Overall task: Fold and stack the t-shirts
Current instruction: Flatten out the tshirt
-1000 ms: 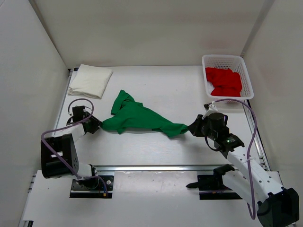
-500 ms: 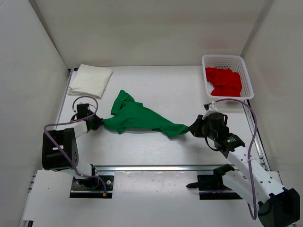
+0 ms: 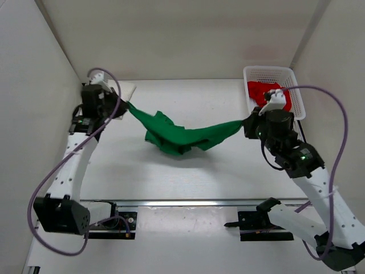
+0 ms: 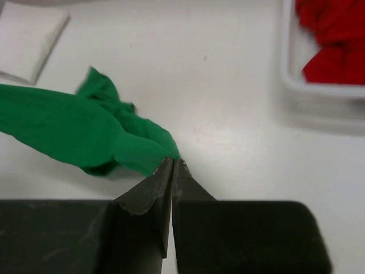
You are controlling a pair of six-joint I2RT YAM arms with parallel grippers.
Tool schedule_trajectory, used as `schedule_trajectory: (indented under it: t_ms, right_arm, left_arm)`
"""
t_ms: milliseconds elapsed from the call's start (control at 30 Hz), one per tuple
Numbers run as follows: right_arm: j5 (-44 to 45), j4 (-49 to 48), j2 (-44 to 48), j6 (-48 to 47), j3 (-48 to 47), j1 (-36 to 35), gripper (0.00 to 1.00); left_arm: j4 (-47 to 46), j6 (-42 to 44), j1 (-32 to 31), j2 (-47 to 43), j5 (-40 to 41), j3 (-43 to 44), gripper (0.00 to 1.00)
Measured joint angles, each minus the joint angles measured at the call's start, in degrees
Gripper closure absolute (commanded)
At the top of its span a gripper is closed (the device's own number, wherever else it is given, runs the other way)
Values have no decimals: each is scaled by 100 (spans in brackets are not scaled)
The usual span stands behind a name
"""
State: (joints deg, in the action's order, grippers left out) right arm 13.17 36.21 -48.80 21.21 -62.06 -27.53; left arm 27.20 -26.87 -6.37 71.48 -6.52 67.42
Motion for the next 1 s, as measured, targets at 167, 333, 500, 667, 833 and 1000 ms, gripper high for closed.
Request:
schedule_trajectory:
  t_ms: [167,333,500,667,833,1000]
  right_arm:
    - [1318,761,-848,-503,-2822,-1213,100]
    - [1596,839,-1895,-1117,-5080,-1259,100]
    - [-44,673,-2852,-1250,-5917,918,100]
    - [-1126,616,-4194,-1351,-5925,1432,100]
    - [-1829,960,-6284,-1322,-6992,1845,100]
    - [-2031,726,-6891,-1106,-7458,2184,100]
  left_arm:
    - [404,44,664,-391,-623,1585,100]
    - [435,-269,1379,-444,-1316,2446,100]
    - [400,-426,1419,-282,-1266,2573,100]
    - [48,-426,1137,212,-872,1912,100]
    - [-162,-479,966,1692,-450,1858,100]
    - [101,-756,863,3134,-505,3093,100]
